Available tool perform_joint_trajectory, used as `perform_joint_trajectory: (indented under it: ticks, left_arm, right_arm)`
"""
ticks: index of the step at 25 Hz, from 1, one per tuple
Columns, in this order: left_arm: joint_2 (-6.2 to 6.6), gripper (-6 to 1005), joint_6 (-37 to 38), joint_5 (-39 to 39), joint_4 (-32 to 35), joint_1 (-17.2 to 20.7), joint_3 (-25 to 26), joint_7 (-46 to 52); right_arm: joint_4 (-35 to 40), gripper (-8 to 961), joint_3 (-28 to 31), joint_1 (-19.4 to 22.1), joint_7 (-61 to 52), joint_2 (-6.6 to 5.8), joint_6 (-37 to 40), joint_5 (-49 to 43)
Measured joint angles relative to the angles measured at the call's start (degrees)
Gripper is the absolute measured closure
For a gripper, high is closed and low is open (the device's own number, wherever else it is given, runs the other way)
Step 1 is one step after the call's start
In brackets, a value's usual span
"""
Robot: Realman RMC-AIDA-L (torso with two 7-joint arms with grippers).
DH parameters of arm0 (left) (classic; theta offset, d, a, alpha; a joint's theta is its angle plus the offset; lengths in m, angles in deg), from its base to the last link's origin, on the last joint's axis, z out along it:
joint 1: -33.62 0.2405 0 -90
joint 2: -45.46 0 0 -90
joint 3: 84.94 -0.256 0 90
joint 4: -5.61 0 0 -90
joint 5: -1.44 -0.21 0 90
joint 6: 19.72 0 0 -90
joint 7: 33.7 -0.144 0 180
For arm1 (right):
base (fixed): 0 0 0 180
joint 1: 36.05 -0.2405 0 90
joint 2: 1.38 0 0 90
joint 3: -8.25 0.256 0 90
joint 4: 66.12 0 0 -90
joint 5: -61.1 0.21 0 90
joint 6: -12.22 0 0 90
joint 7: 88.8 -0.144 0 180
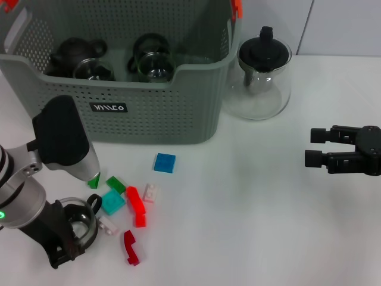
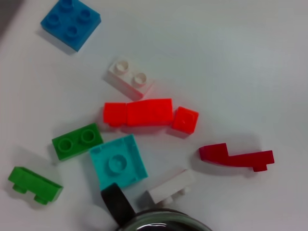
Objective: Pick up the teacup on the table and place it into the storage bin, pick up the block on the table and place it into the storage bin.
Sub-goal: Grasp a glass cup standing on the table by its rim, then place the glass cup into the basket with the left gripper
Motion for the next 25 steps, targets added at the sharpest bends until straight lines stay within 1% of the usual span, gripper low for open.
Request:
perform_joint_trajectory:
  ticks: [5,8,10,12,13,15,17,20,22,23,25]
  left_arm:
    - [0.00,950,0.23,0.33,0.22,0.06,-0.11,0.27]
    - [0.00,950,0.63,0.99,1.48,0.18,0.44,0.32]
    - [0.00,950,1.67,2.86,3.12,0.28,2.09,0.20]
    - [0.14,951,3.52,7.79,6.46,0.29,7.24,0.12]
    - [0.21,951,4.22,9.51,7.39,0.29,9.01,0.19]
    - [0.32,951,6.53,17.42,10.30,-0.24,16.09,1.21]
    - [0.40,951,8.11,24.15,11.44,-1.47,21.96,3.46]
    - [0.70,951,9.42,33.36,10.98,-4.70,30.25,7.04]
    - [1.06,951,9.62,37.31,10.41,-7.47,34.65,8.70]
    - [1.50,951,9.19,38.31,10.27,-9.25,36.43,9.70]
    - [2.44,951,8.01,38.54,10.12,-11.66,37.62,10.97]
  right_arm:
    - [0.00,10,0.00,0.08,0.00,-0.09,0.01,0.00]
    - [0.00,9,-0.01,0.12,0.00,-0.11,0.04,0.00]
    - [0.00,9,-0.02,0.17,0.03,-0.15,-0.02,-0.01]
    - [0.00,9,-0.03,0.19,0.20,-0.20,-0.20,-0.01]
    - [0.00,9,-0.03,0.19,0.27,-0.21,-0.25,-0.01]
    - [0.00,9,0.17,0.13,0.35,-0.20,-0.31,-0.02]
    - [0.00,9,0.38,0.05,0.33,-0.21,-0.32,-0.02]
    - [0.00,10,0.78,-0.08,-0.04,-0.25,-0.17,-0.02]
    - [0.00,10,0.80,-0.14,-0.37,-0.29,-0.09,-0.04]
    - [0.00,10,0.81,-0.15,-0.50,-0.29,-0.09,-0.05]
    - [0.00,10,1.04,-0.30,-0.80,-0.30,-0.08,-0.05]
